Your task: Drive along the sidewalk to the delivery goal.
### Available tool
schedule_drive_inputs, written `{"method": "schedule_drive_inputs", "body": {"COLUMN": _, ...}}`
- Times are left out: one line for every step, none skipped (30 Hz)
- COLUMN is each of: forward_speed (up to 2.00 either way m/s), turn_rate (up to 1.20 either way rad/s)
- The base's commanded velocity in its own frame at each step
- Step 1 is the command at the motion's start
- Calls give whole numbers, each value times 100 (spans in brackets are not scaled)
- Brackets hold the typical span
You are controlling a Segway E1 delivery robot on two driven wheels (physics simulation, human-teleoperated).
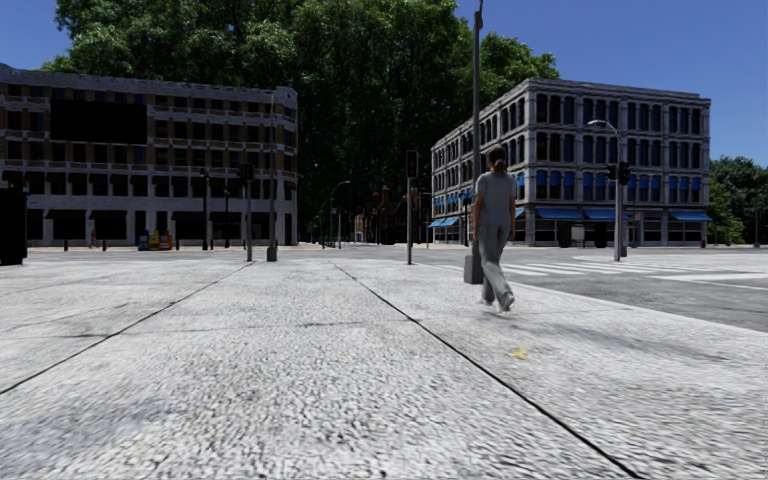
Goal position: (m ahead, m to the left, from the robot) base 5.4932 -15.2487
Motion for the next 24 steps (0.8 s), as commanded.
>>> {"method": "schedule_drive_inputs", "body": {"forward_speed": 200, "turn_rate": 0}}
{"method": "schedule_drive_inputs", "body": {"forward_speed": 200, "turn_rate": 0}}
{"method": "schedule_drive_inputs", "body": {"forward_speed": 200, "turn_rate": 0}}
{"method": "schedule_drive_inputs", "body": {"forward_speed": 200, "turn_rate": 0}}
{"method": "schedule_drive_inputs", "body": {"forward_speed": 200, "turn_rate": 0}}
{"method": "schedule_drive_inputs", "body": {"forward_speed": 200, "turn_rate": 0}}
{"method": "schedule_drive_inputs", "body": {"forward_speed": 200, "turn_rate": 0}}
{"method": "schedule_drive_inputs", "body": {"forward_speed": 200, "turn_rate": 0}}
{"method": "schedule_drive_inputs", "body": {"forward_speed": 200, "turn_rate": 0}}
{"method": "schedule_drive_inputs", "body": {"forward_speed": 200, "turn_rate": 0}}
{"method": "schedule_drive_inputs", "body": {"forward_speed": 200, "turn_rate": 0}}
{"method": "schedule_drive_inputs", "body": {"forward_speed": 200, "turn_rate": 0}}
{"method": "schedule_drive_inputs", "body": {"forward_speed": 200, "turn_rate": 0}}
{"method": "schedule_drive_inputs", "body": {"forward_speed": 200, "turn_rate": 0}}
{"method": "schedule_drive_inputs", "body": {"forward_speed": 200, "turn_rate": 0}}
{"method": "schedule_drive_inputs", "body": {"forward_speed": 200, "turn_rate": 0}}
{"method": "schedule_drive_inputs", "body": {"forward_speed": 200, "turn_rate": 0}}
{"method": "schedule_drive_inputs", "body": {"forward_speed": 193, "turn_rate": 0}}
{"method": "schedule_drive_inputs", "body": {"forward_speed": 188, "turn_rate": 0}}
{"method": "schedule_drive_inputs", "body": {"forward_speed": 185, "turn_rate": 0}}
{"method": "schedule_drive_inputs", "body": {"forward_speed": 185, "turn_rate": 0}}
{"method": "schedule_drive_inputs", "body": {"forward_speed": 185, "turn_rate": 0}}
{"method": "schedule_drive_inputs", "body": {"forward_speed": 184, "turn_rate": 0}}
{"method": "schedule_drive_inputs", "body": {"forward_speed": 182, "turn_rate": 0}}
